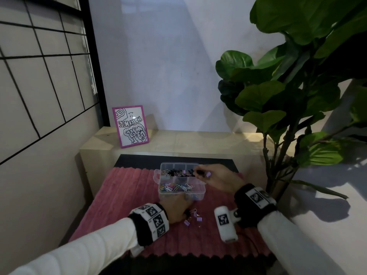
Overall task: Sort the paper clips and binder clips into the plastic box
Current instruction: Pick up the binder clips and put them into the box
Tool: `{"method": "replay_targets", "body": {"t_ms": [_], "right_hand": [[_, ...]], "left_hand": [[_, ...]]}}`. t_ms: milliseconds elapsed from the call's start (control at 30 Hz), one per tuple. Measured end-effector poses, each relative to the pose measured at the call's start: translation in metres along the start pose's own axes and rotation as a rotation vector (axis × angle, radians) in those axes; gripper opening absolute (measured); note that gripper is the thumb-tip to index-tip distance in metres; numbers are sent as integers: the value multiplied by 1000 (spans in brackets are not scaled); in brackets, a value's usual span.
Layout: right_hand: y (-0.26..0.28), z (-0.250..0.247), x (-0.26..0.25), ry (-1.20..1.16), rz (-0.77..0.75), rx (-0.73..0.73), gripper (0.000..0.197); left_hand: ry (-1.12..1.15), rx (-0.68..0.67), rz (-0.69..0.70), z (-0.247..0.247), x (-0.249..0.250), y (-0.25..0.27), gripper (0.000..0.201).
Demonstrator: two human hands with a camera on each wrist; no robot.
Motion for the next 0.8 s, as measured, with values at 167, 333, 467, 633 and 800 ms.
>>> {"method": "replay_targets", "body": {"t_ms": [167,333,467,633,800], "right_hand": [[-57,22,0,937,-100,-32,18],[-76,55,-17,1463,-340,-84,25],[-59,73,-12,1631,-506,-141,26],[1,65,-27,1477,-909,-40,15],[50,22,-10,1336,-910,-40,10]], "left_hand": [[95,-20,-44,5,-10,2,29],[83,-32,-151,12,-21,-3,40],[3,62,-238,16,-18,-8,35],[97,48,-250,14,-16,-12,28],[220,-15,-275,7,-22,-10,29]]}}
Point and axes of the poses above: each hand's wrist, its own y-axis away from the middle knuckle, its own z-axis out of the palm, x = y × z, the point moved 8 cm from there along -y, towards the middle knuckle, and after that the axes turned 15 degrees about x, right-handed, at the moved point
